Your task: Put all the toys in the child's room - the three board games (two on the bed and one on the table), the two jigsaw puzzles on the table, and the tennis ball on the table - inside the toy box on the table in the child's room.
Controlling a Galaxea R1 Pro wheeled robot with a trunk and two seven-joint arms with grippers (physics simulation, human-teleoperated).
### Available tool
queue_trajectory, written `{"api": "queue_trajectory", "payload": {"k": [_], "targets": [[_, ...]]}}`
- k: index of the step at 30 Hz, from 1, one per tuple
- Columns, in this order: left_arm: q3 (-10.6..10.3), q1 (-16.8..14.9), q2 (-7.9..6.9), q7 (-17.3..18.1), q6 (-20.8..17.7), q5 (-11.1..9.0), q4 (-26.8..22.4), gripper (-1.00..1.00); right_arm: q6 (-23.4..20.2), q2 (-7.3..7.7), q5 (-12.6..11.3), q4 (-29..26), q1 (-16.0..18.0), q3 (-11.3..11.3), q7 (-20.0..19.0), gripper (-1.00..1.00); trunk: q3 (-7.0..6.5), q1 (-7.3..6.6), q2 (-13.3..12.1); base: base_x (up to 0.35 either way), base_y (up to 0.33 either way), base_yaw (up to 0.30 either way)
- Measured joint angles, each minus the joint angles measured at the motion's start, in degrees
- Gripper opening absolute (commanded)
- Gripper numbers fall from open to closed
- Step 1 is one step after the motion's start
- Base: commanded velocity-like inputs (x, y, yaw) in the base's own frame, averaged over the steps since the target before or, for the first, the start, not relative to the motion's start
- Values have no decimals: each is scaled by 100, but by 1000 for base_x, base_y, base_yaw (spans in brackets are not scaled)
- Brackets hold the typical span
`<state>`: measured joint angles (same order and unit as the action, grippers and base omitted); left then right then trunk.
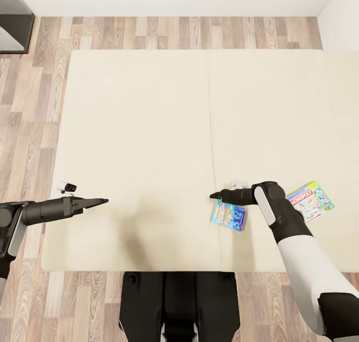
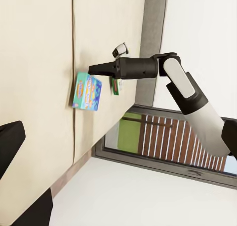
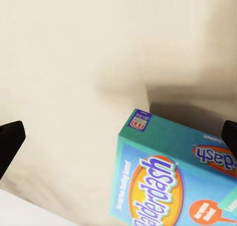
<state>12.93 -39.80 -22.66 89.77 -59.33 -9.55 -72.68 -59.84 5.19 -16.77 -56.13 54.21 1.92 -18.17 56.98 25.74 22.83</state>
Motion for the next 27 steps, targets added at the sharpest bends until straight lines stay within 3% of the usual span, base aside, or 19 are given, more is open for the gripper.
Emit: {"api": "queue_trajectory", "payload": {"k": [27], "targets": [[0,0,1,0,0,1,0,100,0,29,1,0,-25,5,-1,100,-241,0,0,0,0,0]]}}
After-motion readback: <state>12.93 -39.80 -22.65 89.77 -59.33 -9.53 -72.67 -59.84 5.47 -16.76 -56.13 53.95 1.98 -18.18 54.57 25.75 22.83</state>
